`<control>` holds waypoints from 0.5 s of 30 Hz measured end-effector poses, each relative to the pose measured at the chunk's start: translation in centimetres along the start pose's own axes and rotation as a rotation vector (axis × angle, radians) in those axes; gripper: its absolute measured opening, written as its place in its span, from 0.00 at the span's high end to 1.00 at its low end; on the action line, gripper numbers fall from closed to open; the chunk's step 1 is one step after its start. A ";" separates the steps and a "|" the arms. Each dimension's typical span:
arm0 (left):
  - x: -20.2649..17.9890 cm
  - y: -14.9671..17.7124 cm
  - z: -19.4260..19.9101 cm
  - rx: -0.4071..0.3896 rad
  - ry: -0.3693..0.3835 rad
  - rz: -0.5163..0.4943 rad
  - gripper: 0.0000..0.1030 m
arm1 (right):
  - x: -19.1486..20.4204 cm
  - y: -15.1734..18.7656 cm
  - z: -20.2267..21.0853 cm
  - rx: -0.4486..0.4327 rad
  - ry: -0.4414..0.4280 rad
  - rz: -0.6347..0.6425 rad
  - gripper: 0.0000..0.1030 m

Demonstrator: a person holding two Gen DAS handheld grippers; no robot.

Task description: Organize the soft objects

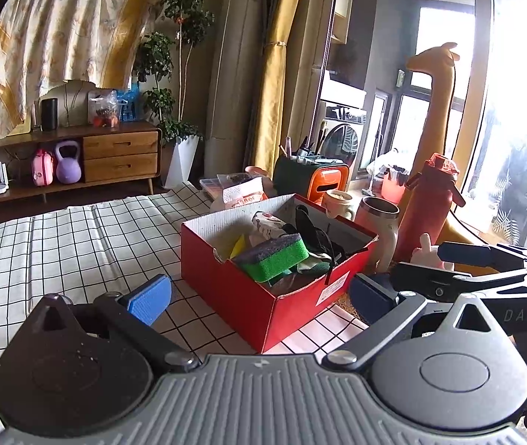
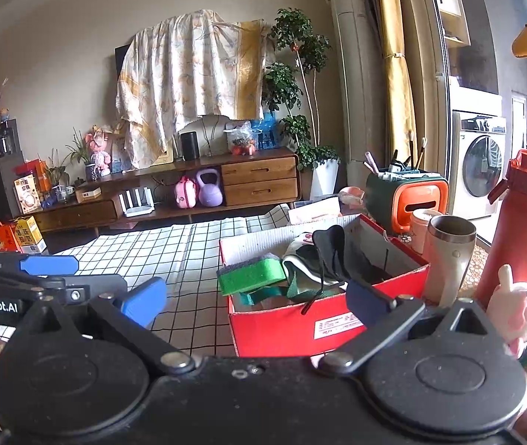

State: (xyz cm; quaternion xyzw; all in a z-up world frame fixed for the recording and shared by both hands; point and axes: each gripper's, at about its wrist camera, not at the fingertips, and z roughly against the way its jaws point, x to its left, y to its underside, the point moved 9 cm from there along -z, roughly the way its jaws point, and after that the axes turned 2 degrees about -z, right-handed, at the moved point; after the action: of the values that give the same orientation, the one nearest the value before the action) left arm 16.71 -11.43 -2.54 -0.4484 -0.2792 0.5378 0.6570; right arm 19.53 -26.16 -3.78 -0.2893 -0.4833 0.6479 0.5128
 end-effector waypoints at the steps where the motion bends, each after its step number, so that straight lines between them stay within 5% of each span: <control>1: 0.0 0.0 0.0 -0.002 -0.004 -0.003 0.00 | 0.0 0.0 0.0 0.000 -0.001 -0.001 0.00; 15: -0.3 0.4 0.5 0.007 -0.034 -0.016 0.00 | 0.1 0.4 0.1 0.013 -0.006 -0.011 0.00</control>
State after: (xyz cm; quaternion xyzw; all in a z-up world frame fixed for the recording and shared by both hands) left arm 16.05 -11.59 -2.61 -0.4346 -0.2922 0.5409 0.6582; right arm 19.29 -26.14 -4.07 -0.2813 -0.4821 0.6491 0.5169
